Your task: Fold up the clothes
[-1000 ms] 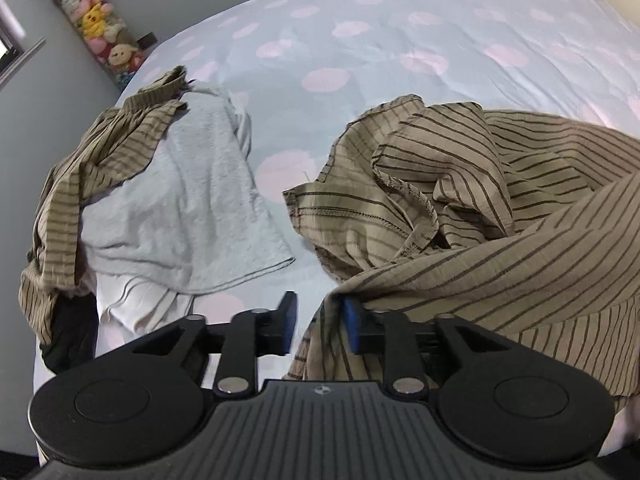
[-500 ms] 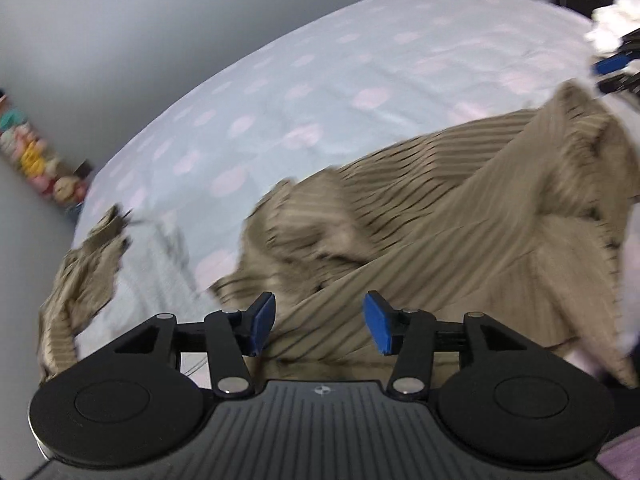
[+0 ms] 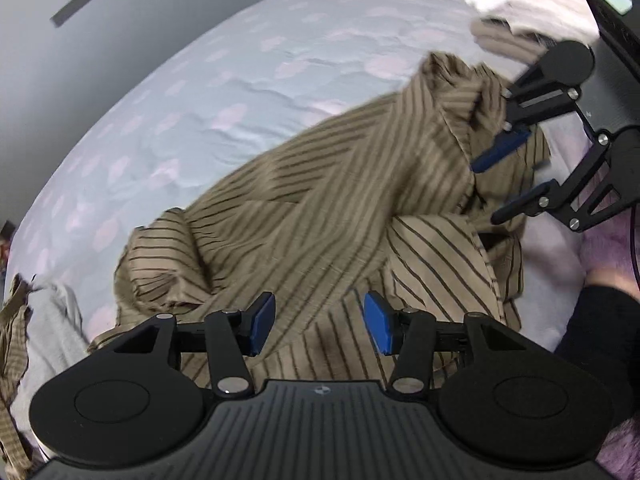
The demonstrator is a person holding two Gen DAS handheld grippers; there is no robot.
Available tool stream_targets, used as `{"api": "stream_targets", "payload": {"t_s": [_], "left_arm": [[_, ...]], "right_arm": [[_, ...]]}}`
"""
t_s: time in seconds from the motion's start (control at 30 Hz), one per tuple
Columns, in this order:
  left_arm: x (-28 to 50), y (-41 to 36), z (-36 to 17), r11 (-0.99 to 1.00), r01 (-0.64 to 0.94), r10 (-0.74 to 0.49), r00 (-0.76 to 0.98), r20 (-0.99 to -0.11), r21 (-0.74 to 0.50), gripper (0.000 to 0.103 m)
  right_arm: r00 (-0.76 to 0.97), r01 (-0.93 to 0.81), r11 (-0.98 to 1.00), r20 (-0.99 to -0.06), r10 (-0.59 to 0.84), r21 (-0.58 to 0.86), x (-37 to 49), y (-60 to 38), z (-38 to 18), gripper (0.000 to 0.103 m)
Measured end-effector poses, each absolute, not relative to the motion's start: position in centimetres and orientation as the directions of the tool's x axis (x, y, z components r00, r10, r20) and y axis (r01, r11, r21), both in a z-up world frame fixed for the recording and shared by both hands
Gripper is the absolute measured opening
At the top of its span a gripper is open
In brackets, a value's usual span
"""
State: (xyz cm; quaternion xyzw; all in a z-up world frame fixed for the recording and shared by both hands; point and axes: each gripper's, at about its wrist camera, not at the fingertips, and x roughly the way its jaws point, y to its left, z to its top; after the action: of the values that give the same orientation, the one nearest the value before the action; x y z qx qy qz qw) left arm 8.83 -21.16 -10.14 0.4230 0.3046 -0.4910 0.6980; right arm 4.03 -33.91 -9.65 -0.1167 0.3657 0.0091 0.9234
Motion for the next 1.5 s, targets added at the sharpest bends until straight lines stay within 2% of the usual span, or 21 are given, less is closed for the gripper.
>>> {"api": "stream_targets", "payload": {"t_s": [0.27,0.33,0.4,0.47,0.6,0.8,0.93,1.03,1.17,1.37,1.5], "left_arm": [[8.7,-21.8,-12.1,0.063,0.945,-0.394,0.320,-0.862,0.322,0.047],[8.6,-22.1,-12.3,0.034,0.943,-0.389,0.318,-0.865,0.331,0.047],[8.6,-22.3,-12.4,0.005,0.941,-0.386,0.315,-0.867,0.340,0.047],[8.7,-22.7,-12.5,-0.021,0.939,-0.386,0.309,-0.869,0.343,0.047],[8.6,-23.8,-12.7,-0.087,0.937,-0.388,0.281,-0.878,0.338,0.048],[8.1,-25.2,-12.9,-0.181,0.920,-0.395,0.257,-0.882,0.349,0.049],[7.9,-25.5,-13.1,-0.208,0.911,-0.374,0.261,-0.890,0.355,0.049],[8.0,-25.0,-12.7,-0.196,0.916,-0.368,0.262,-0.892,0.350,0.049],[7.9,-24.0,-12.3,-0.179,0.922,-0.365,0.262,-0.893,0.344,0.049],[7.6,-23.9,-12.2,-0.155,0.933,-0.367,0.252,-0.895,0.326,0.049],[7.5,-24.0,-12.4,-0.166,0.928,-0.364,0.256,-0.896,0.333,0.049]], "right_arm": [[0.728,-0.253,0.935,-0.685,0.015,-0.249,6.0,-30.0,-11.8,0.047],[0.738,-0.258,0.936,-0.674,0.031,-0.240,6.1,-30.2,-11.5,0.043],[0.748,-0.262,0.937,-0.662,0.046,-0.231,6.3,-30.3,-11.3,0.025],[0.758,-0.267,0.938,-0.650,0.062,-0.222,6.4,-30.4,-11.0,0.014],[0.780,-0.254,0.948,-0.619,0.085,-0.190,6.3,-31.2,-9.9,0.004],[0.818,-0.203,0.972,-0.566,0.102,-0.119,5.2,-33.3,-7.0,0.004],[0.800,-0.217,0.969,-0.589,0.110,-0.115,5.3,-33.7,-7.2,0.004],[0.766,-0.247,0.954,-0.637,0.087,-0.167,5.6,-33.4,-8.6,0.009],[0.726,-0.254,0.949,-0.685,0.060,-0.186,6.2,-34.1,-10.0,0.033],[0.719,-0.254,0.964,-0.682,0.132,-0.082,7.6,-35.2,-10.6,0.033],[0.724,-0.301,0.943,-0.677,0.132,-0.139,9.0,-34.2,-11.3,0.033]]}}
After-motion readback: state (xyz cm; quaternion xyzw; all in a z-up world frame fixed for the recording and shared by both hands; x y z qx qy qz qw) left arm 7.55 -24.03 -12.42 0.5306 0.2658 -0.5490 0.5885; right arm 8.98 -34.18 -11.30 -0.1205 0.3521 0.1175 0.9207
